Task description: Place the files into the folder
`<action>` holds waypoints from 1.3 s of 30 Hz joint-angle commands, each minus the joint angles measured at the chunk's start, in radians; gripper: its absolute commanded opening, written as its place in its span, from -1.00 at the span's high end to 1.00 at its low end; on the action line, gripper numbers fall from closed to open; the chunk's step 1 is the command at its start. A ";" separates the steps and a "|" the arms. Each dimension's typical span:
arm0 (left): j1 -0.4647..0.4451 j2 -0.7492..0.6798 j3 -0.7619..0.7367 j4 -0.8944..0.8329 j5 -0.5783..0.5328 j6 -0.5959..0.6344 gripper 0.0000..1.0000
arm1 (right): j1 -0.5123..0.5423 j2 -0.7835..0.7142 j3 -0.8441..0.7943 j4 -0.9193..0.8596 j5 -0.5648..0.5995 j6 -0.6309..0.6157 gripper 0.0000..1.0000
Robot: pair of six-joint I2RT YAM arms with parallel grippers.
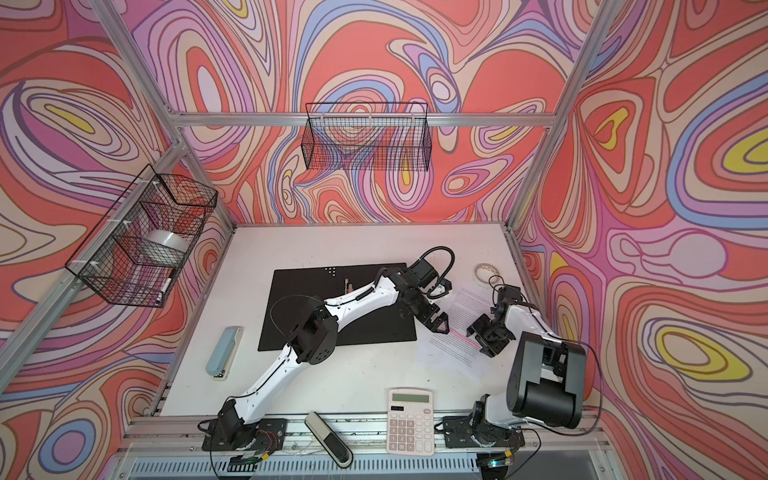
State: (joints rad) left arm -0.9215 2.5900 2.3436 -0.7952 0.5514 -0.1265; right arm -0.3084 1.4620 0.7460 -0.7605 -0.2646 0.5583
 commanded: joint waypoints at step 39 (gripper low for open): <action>0.052 -0.124 0.010 -0.113 0.185 -0.056 -1.00 | 0.015 -0.022 0.023 -0.002 -0.158 -0.073 0.54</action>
State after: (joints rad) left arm -0.9096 2.5774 2.3451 -0.8692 0.7067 -0.1699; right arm -0.2985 1.4685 0.7662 -0.7502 -0.4271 0.4908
